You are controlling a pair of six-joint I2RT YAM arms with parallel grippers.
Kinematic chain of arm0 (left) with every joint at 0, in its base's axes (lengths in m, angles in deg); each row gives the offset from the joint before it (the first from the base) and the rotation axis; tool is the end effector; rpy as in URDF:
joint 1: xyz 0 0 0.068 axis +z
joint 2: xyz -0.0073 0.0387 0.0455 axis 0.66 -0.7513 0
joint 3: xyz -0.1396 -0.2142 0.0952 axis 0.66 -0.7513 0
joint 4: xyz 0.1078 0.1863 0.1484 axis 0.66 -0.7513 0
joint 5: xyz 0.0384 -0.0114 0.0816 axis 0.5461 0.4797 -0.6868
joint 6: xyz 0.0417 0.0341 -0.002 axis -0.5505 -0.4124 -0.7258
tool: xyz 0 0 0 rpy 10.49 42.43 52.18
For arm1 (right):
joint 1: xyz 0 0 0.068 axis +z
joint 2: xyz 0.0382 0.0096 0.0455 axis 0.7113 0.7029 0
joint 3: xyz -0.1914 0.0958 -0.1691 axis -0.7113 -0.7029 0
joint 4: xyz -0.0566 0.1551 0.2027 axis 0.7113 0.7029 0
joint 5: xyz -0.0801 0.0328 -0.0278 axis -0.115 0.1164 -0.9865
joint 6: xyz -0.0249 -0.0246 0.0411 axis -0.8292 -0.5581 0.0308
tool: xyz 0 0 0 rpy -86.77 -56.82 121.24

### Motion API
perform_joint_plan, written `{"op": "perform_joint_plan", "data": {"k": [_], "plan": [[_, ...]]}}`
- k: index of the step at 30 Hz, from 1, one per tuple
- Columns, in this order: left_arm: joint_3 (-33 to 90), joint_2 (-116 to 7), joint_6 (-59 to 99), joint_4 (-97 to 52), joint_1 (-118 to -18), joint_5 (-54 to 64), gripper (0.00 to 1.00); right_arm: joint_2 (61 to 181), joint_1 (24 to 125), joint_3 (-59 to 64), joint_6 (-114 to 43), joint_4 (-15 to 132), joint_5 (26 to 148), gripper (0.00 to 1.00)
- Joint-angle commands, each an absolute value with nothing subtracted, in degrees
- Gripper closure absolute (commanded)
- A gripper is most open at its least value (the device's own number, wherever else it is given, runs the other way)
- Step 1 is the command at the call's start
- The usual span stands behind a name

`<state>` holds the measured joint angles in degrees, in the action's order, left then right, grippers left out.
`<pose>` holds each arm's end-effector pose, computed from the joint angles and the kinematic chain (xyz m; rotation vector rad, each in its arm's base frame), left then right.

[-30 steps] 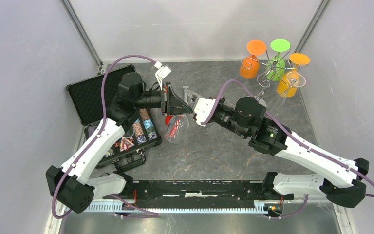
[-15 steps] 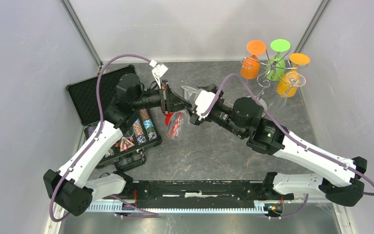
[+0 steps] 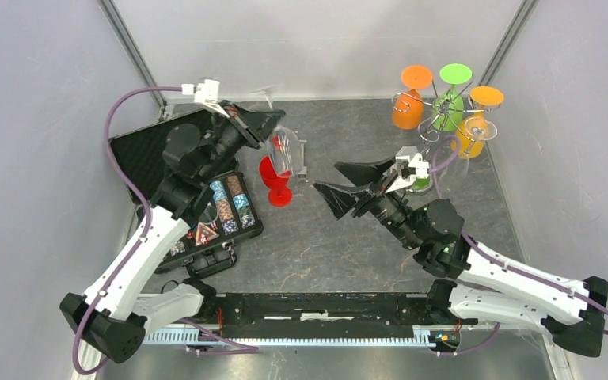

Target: Take the wine glass off the wine glass rack

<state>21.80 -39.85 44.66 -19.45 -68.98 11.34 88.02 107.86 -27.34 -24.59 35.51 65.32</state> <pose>0.2075 -0.1188 0.4395 0.1043 1.5070 -1.0933 0.0970 0.1680 0.3956 -0.2854 1.2780 1.0627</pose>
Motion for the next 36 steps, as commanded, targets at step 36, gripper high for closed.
{"op": "perform_joint_plan", "data": {"k": [36], "plan": [[12.27, -29.37, 70.18, 4.48, -69.08, -10.37, 0.98, 110.63, 108.27, -18.09, 12.63, 7.15, 62.81, 0.39]]}}
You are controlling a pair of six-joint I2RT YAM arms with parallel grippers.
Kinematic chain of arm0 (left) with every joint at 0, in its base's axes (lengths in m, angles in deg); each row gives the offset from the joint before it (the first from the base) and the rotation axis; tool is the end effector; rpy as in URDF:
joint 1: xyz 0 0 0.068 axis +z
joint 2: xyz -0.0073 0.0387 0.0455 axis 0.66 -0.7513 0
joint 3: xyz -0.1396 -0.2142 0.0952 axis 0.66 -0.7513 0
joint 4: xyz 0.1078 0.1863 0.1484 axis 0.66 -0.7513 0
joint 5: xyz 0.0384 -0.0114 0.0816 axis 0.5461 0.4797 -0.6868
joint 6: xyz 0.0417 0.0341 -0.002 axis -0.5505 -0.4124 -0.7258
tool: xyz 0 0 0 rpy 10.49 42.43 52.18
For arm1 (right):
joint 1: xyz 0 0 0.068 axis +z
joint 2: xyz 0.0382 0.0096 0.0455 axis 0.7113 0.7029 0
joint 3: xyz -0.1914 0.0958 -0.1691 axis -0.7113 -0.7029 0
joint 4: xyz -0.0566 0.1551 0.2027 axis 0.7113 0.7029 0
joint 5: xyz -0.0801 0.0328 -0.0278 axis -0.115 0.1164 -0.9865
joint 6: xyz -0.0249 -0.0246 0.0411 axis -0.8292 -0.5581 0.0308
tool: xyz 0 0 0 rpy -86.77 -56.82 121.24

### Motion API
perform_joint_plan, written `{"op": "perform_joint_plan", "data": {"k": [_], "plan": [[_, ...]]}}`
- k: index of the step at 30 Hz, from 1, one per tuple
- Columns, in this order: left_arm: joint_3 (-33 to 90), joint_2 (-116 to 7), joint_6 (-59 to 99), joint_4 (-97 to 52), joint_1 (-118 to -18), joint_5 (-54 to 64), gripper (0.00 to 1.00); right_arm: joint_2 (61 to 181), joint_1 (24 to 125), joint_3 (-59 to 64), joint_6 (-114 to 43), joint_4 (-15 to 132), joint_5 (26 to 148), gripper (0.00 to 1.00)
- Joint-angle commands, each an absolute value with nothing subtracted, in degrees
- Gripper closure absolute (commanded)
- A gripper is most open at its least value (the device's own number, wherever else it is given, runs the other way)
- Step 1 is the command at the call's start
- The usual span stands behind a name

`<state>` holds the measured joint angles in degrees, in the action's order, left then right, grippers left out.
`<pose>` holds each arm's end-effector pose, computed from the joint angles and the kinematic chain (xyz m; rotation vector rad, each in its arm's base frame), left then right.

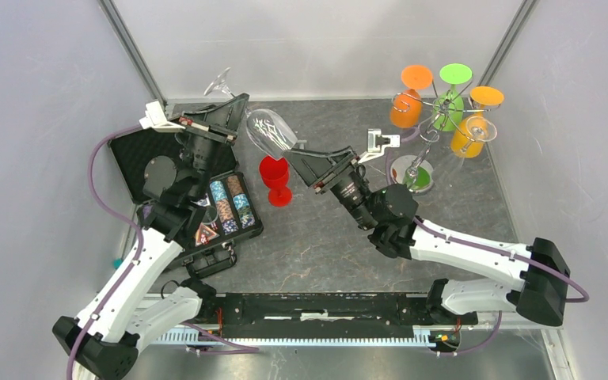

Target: Take the wine glass off the wine glass rack

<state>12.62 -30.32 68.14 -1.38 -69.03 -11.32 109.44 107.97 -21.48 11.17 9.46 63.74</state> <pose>0.1721 -0.0847 0.4499 -0.4636 1.0935 -1.2882 0.1340 0.2383 0.3960 0.1847 1.2075 1.6705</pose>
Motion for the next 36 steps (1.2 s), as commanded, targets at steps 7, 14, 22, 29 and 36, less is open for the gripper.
{"op": "perform_joint_plan", "data": {"k": [7, 14, 22, 29, 36], "plan": [[10.72, -29.01, 71.02, 5.59, -69.07, -10.33, 0.98, 112.91, 108.32, -18.22, 13.24, 1.33, 63.17, 0.53], [10.36, -27.92, 71.91, 4.42, -69.07, -11.22, 0.98, 114.87, 108.21, -19.27, 13.42, -5.9, 63.21, 0.73], [9.79, -26.78, 71.71, 4.45, -69.11, -10.67, 0.98, 115.2, 108.17, -19.31, 14.03, -5.96, 63.18, 1.0], [9.67, -26.78, 72.85, 5.91, -69.07, -9.92, 0.98, 116.45, 108.14, -18.14, 14.86, -6.77, 64.49, 0.68], [9.73, -26.93, 72.88, 6.41, -69.07, -10.16, 0.98, 116.87, 108.08, -17.7, 15.16, -6.17, 64.9, 0.74]]}}
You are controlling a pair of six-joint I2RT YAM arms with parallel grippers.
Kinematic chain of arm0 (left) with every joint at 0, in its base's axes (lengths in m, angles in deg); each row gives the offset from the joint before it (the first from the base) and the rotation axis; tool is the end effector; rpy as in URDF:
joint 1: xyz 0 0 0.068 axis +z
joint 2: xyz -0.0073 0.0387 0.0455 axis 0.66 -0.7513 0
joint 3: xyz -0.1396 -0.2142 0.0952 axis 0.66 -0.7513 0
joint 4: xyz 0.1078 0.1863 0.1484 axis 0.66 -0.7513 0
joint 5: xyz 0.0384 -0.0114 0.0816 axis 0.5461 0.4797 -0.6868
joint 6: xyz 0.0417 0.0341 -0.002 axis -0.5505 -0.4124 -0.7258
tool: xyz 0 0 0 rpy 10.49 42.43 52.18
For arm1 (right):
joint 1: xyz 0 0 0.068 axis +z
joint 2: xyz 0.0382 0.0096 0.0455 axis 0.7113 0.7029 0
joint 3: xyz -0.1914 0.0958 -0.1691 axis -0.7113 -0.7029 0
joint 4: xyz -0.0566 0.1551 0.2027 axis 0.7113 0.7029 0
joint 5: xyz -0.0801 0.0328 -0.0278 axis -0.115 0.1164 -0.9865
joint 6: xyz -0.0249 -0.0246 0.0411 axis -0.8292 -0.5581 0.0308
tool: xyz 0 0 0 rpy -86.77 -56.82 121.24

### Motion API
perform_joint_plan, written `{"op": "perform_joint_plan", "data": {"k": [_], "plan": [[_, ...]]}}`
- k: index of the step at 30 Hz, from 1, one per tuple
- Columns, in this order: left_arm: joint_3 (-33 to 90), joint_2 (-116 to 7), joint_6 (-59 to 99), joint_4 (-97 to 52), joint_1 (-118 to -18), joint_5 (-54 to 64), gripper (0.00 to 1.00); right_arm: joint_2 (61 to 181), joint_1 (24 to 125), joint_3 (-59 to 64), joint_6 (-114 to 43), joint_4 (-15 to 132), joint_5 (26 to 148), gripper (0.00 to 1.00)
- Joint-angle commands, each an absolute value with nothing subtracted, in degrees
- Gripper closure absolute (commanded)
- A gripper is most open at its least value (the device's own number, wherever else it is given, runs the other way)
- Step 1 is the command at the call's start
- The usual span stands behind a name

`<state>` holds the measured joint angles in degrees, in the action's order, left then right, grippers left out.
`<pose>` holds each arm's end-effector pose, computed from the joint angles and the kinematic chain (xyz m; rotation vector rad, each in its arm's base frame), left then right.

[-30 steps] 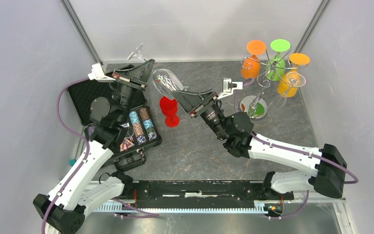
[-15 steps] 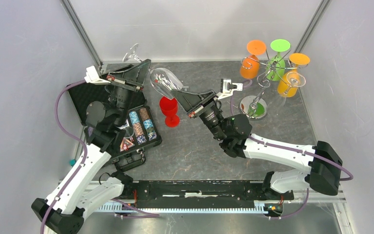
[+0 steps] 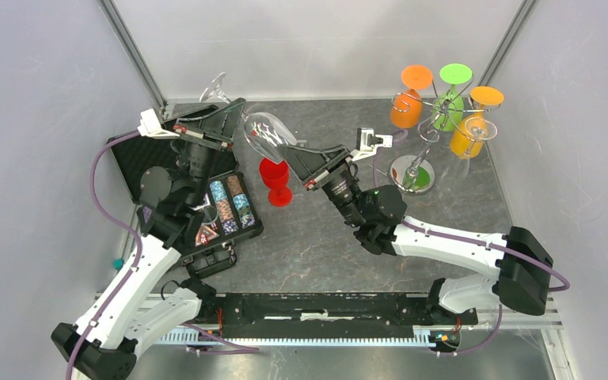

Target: Take the wine glass off the wine glass rack

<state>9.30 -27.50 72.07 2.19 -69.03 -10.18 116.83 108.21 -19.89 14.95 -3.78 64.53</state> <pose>0.1611 -0.0797 0.4446 -0.4709 1.0392 -1.3792 0.1425 0.2583 0.3922 0.2254 1.0740 1.8047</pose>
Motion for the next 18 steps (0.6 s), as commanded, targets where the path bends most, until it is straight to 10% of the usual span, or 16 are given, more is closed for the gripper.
{"op": "perform_joint_plan", "data": {"k": [1, 9, 18], "plan": [[9.82, -27.06, 72.87, 6.36, -69.08, -9.94, 0.98, 116.84, 108.09, -17.64, 15.29, -6.12, 64.88, 0.76], [8.9, -26.92, 72.37, 5.69, -69.07, -7.38, 0.87, 115.53, 107.76, -18.14, 13.17, -3.94, 64.34, 1.0], [7.28, -24.91, 66.15, 3.06, -69.07, -3.34, 0.39, 110.68, 107.66, -21.3, 2.97, -2.79, 60.26, 1.0]]}}
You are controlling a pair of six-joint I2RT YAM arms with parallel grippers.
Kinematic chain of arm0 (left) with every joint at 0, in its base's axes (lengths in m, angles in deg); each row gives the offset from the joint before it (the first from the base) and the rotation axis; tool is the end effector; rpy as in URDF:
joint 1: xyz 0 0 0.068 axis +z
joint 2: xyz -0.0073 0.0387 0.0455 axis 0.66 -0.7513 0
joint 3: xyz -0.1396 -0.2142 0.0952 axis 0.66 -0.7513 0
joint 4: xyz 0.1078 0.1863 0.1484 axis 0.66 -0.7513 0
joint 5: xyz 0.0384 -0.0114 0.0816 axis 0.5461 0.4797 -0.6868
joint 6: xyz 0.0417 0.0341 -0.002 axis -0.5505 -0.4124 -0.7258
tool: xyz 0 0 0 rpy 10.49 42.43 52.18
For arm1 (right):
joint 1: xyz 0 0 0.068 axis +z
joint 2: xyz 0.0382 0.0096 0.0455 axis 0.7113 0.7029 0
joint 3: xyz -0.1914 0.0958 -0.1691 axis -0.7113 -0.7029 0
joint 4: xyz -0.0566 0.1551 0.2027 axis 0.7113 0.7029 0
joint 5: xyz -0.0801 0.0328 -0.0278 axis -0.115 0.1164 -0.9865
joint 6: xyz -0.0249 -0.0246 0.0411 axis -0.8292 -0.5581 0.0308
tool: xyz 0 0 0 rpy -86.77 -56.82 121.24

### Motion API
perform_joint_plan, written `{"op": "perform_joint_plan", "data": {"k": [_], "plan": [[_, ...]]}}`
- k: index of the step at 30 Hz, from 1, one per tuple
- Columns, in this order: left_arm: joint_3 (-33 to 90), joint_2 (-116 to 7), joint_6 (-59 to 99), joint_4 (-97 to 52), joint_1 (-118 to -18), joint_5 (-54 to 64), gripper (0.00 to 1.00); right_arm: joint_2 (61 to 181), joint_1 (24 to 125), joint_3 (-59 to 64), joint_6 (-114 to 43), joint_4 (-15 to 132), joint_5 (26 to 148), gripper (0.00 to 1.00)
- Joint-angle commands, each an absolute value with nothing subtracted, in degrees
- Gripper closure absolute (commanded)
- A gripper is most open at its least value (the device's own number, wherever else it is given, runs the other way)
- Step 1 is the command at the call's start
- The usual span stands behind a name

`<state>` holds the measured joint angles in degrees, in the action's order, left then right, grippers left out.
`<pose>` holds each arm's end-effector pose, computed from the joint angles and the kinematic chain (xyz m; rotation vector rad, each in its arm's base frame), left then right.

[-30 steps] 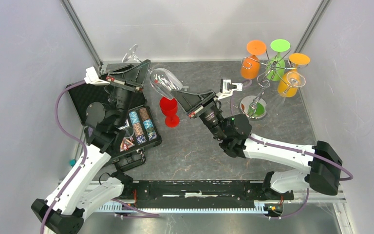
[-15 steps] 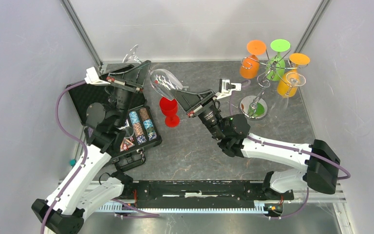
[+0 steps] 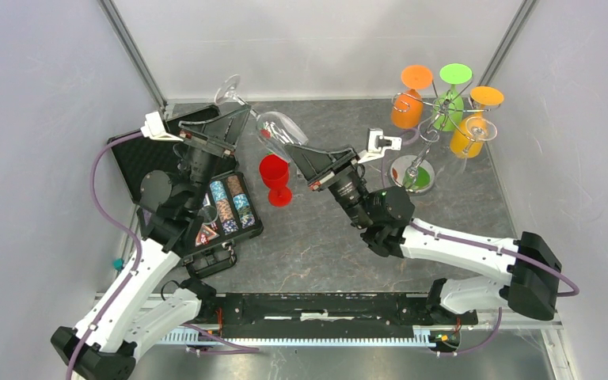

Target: Take the wine glass off the wine glass rack

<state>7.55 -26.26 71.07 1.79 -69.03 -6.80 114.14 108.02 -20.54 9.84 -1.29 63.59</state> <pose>0.1579 -0.0804 0.4372 -0.4120 1.0808 -1.3892 0.1392 0.2485 0.3972 0.1924 1.0747 1.7100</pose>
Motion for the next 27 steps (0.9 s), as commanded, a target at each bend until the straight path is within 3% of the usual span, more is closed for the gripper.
{"op": "perform_joint_plan", "data": {"k": [1, 3, 6, 17, 23, 27], "plan": [[7.39, -24.82, 65.68, 2.39, -69.07, -1.36, 0.31, 110.15, 107.66, -21.77, 1.59, -2.52, 59.41, 1.0], [7.28, -24.58, 64.82, 0.64, -69.07, -0.47, 0.13, 108.8, 107.61, -22.58, -1.17, -1.8, 57.64, 1.0], [7.2, -23.5, 61.76, -4.02, -69.08, 0.79, 0.01, 106.21, 107.51, -22.71, -6.78, 2.97, 55.16, 1.0], [13.91, -18.06, 38.37, -31.91, -69.08, -5.28, 0.0, 97.07, 107.36, -11.18, -35.42, 51.6, 50.08, 1.0], [14.6, -18.47, 34.76, -38.43, -69.07, -8.17, 0.0, 101.76, 107.37, 0.89, -41.44, 82.13, 49.49, 1.0], [14.05, -18.58, 34.28, -41.02, -69.07, -11.76, 0.0, 104.98, 107.36, 2.53, -43.72, 91.64, 49.81, 1.0]]}}
